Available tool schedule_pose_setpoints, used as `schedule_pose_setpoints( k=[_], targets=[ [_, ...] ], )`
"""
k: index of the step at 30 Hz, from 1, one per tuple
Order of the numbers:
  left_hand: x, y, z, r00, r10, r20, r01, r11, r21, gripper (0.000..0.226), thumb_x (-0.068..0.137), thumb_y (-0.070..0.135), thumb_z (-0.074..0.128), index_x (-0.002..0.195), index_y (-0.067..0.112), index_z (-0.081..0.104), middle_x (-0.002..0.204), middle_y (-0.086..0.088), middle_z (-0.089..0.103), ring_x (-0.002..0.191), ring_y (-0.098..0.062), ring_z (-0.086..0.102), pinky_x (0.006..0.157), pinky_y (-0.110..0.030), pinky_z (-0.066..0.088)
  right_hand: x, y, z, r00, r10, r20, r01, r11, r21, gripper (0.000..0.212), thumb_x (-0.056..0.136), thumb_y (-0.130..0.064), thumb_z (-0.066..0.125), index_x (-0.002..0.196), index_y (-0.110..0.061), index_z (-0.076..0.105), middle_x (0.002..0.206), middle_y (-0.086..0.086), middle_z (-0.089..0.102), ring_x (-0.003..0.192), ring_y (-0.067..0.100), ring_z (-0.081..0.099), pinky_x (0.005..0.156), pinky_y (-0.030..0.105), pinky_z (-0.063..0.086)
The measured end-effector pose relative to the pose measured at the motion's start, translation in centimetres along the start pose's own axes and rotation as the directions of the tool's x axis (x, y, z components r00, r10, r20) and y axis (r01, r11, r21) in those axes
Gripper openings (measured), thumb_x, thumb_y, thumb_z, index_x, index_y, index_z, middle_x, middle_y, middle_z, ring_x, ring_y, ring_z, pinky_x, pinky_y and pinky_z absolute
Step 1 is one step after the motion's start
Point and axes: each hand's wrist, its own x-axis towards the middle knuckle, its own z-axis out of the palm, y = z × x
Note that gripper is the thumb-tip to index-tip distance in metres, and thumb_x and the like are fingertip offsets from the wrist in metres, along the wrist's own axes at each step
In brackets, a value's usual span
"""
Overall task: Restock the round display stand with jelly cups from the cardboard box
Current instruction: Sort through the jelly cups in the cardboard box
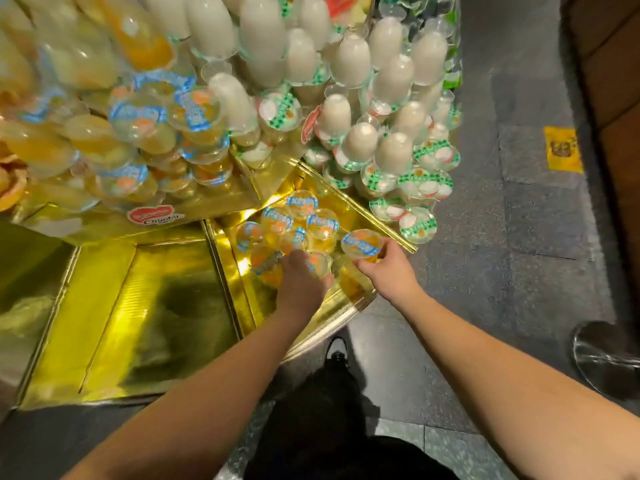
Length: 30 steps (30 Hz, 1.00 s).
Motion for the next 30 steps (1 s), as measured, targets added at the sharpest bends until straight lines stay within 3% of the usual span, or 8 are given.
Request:
schedule_pose_setpoints(
  k=[5, 12, 16, 17, 19, 22, 25, 30],
  targets=[
    [2.8, -0.1, 3.0, 1.000, -0.002, -0.004, 0.002, 0.993, 0.121, 0.063, 0.090, 0.031, 0.069, 0.135, 0.000, 0.038, 0.139, -0.020, 0.037, 0.133, -0.035, 0.036, 0.109, -0.035, 0.027, 4.7, 1.0, 2.1, 0.997, 0.047, 0.056, -0.044, 0.998, -0.054, 0.048, 0.081, -0.018, 0.079, 0.122, -0.010, 0.055, 0.108, -0.004, 0.058, 0.098, 0.013, 0.058, 0.070, 0.016, 0.036],
    [4.3, -0.7, 6.6, 0.982, 0.032, -0.187, -0.010, 0.993, 0.120, 0.056, 0.072, 0.011, 0.083, 0.115, 0.003, 0.048, 0.118, -0.024, 0.055, 0.115, -0.033, 0.045, 0.080, -0.039, 0.055, 7.7, 2.3, 3.5, 0.994, 0.034, 0.100, -0.028, 0.998, -0.062, 0.047, 0.084, -0.015, 0.077, 0.124, -0.010, 0.053, 0.105, -0.009, 0.056, 0.096, 0.009, 0.055, 0.063, 0.001, 0.035],
    [4.4, -1.8, 8.4, 0.997, 0.015, -0.077, -0.007, 0.994, 0.107, 0.026, 0.102, 0.019, 0.036, 0.120, 0.012, 0.052, 0.122, -0.012, 0.044, 0.112, -0.025, 0.033, 0.099, -0.033, 0.030, 8.2, 3.2, 3.9, 0.995, 0.025, 0.094, -0.020, 0.998, -0.053, 0.043, 0.084, -0.015, 0.078, 0.118, -0.017, 0.052, 0.104, -0.009, 0.056, 0.096, 0.009, 0.056, 0.065, 0.001, 0.035],
    [4.4, -2.4, 9.0, 0.993, 0.050, -0.110, -0.030, 0.983, 0.180, 0.039, 0.101, 0.020, 0.019, 0.117, 0.010, 0.054, 0.119, -0.013, 0.046, 0.112, -0.026, 0.033, 0.100, -0.030, 0.026, 8.2, 3.3, 3.9, 0.996, 0.014, 0.093, -0.009, 0.999, -0.052, 0.042, 0.083, -0.015, 0.078, 0.115, -0.020, 0.051, 0.105, -0.009, 0.056, 0.096, 0.009, 0.056, 0.066, 0.001, 0.035],
    [4.4, -2.1, 9.0, 0.978, 0.022, -0.208, 0.015, 0.985, 0.173, 0.032, 0.093, 0.025, 0.035, 0.112, 0.005, 0.050, 0.118, -0.017, 0.049, 0.111, -0.027, 0.045, 0.095, -0.023, 0.034, 8.4, 3.6, 3.9, 0.994, 0.025, 0.108, -0.018, 0.998, -0.063, 0.043, 0.084, -0.018, 0.078, 0.115, -0.022, 0.050, 0.109, -0.007, 0.058, 0.099, 0.011, 0.058, 0.068, 0.006, 0.038],
    [4.2, -1.7, 9.1, 0.983, -0.060, -0.174, 0.067, 0.997, 0.035, 0.047, 0.074, 0.015, 0.077, 0.111, -0.001, 0.052, 0.130, -0.024, 0.046, 0.111, -0.040, 0.058, 0.089, -0.036, 0.052, 8.7, 4.1, 4.1, 0.989, 0.054, 0.139, -0.039, 0.993, -0.111, 0.057, 0.084, -0.025, 0.078, 0.131, -0.017, 0.048, 0.125, 0.001, 0.059, 0.114, 0.018, 0.057, 0.085, 0.023, 0.044],
    [4.1, -1.6, 9.0, 0.994, -0.041, -0.103, 0.042, 0.999, 0.005, 0.057, 0.070, 0.009, 0.082, 0.118, -0.003, 0.054, 0.142, -0.025, 0.037, 0.122, -0.044, 0.052, 0.092, -0.042, 0.053, 9.0, 4.3, 4.3, 0.982, 0.095, 0.164, -0.068, 0.984, -0.162, 0.070, 0.082, -0.029, 0.078, 0.142, -0.020, 0.041, 0.132, 0.009, 0.056, 0.122, 0.027, 0.055, 0.099, 0.041, 0.048],
    [3.1, -2.5, 8.4, 0.989, -0.053, -0.141, 0.044, 0.997, -0.062, 0.053, 0.079, 0.011, 0.078, 0.122, -0.006, 0.051, 0.147, -0.023, 0.031, 0.122, -0.038, 0.055, 0.086, -0.041, 0.055, 9.7, 4.3, 3.9, 0.947, 0.197, 0.254, -0.166, 0.976, -0.138, 0.064, 0.085, -0.010, 0.064, 0.138, -0.032, 0.035, 0.121, 0.002, 0.059, 0.106, 0.021, 0.061, 0.080, 0.021, 0.046]
  ],
)
